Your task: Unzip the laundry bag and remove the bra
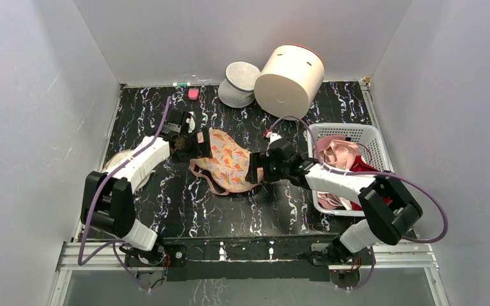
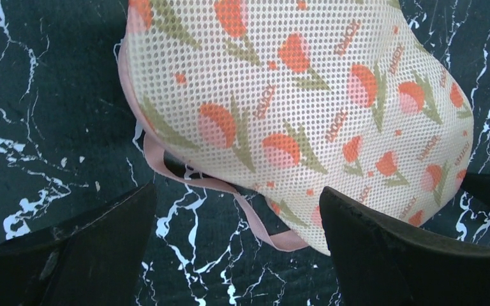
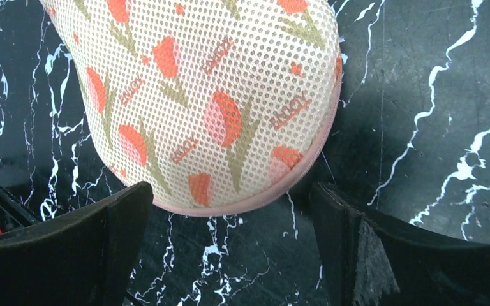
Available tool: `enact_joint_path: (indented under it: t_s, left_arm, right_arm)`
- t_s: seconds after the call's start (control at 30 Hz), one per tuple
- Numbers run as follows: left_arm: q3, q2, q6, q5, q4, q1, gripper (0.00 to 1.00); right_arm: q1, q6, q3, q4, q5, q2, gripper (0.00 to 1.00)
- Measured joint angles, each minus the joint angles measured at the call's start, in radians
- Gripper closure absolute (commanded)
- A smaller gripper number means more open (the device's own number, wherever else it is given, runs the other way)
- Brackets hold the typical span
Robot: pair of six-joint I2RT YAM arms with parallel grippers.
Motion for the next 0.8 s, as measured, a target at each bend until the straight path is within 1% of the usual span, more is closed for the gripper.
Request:
enact_joint_path:
  t_s: [0.13,0.2,0.3,0.4,0.53,0.63,0.8]
  left_arm:
    - [-0.023,-0.06,-0.001,0.002,-0.012,0.0,0.02]
    - [-0.034,-0.084,-0.003,0.006,-0.013,0.0,0.02]
    - [-0.059,-0.11,-0.012,0.011,-0.005,0.0,0.02]
    - [-0.092,-0.126,-0.024,0.022,0.007,0.0,0.02]
    - [-0.106,-0.127,-0.031,0.025,0.005,0.0,0.02]
    - [-0.106,-0.127,-0.027,0.027,0.004,0.0,0.02]
    - [-0.098,-0.12,-0.01,0.01,-0.004,-0.026,0.02]
  right_arm:
    - [0.005,0.013,0.013,0.022,-0.024,0.047,0.09]
    - [0.027,0.023,0.024,0.033,-0.031,0.071,0.09]
    - [0.1,0.03,0.059,0.049,-0.031,0.108,0.09]
    - [0.199,0.034,0.094,0.075,-0.035,0.119,0.08]
    - [0.291,0.031,0.131,0.142,-0.106,0.117,0.03]
    - [0.295,0.022,0.113,0.153,-0.124,0.077,0.02]
    - [0.278,-0.024,0.075,0.048,-0.07,-0.107,0.02]
